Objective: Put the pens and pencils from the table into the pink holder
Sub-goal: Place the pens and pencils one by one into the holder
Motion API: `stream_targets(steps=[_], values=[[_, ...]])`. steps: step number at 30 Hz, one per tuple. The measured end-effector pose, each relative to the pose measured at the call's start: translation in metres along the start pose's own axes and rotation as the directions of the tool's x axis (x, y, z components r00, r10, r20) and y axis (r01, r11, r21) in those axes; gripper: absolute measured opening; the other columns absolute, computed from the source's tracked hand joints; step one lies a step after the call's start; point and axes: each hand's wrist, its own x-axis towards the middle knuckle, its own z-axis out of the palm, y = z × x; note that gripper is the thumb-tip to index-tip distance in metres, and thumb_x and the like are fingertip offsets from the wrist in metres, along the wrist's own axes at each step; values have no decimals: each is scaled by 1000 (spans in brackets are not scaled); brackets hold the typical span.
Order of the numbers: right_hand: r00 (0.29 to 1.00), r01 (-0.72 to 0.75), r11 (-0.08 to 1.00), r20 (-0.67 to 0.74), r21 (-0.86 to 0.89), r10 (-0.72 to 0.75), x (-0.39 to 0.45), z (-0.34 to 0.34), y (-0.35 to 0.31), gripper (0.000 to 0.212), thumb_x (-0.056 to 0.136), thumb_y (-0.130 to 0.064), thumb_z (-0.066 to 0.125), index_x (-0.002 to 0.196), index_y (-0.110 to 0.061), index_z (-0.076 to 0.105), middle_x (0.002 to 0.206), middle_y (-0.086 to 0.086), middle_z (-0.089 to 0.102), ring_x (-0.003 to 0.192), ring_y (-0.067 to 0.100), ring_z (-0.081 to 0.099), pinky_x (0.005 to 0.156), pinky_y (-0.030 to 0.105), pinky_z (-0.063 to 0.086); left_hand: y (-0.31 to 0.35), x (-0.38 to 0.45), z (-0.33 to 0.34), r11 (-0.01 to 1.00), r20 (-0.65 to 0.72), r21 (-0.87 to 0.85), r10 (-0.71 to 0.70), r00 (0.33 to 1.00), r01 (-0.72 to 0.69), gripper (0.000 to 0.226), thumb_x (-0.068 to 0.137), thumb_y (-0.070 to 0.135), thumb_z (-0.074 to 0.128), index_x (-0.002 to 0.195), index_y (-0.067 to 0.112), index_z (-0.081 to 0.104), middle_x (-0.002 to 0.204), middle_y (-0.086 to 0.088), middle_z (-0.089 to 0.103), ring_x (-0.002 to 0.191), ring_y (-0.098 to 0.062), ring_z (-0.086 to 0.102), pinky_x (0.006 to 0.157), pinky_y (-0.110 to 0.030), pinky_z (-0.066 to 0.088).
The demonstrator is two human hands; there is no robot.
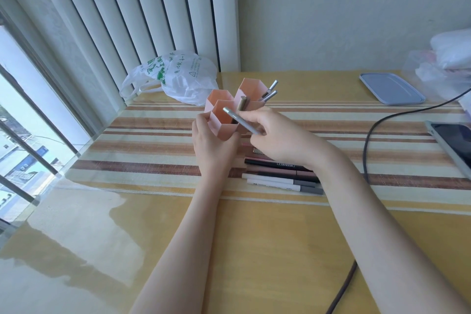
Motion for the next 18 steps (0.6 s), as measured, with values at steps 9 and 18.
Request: stream_targets(steps=[9,18], values=[[889,14,1000,-457,-14,-19,-5,-9,-1,19,84,-5,67,98,-17,65,88,-4,69,65,5,57,63,11,48,2,-2,-1,1000,2,11,0,1000,0,50,68,18,68,111,11,44,110,0,47,107,-20,43,88,-38,41],[872,67,990,-490,122,1,-2,-12,-2,21,84,-2,62,88,-22,69,87,-6,61,70,4,57,52,2,41,2,-1,0,1000,4,27,-1,1000,1,52,67,20,67,113,15,44,112,1,48,108,-21,45,88,-39,42]])
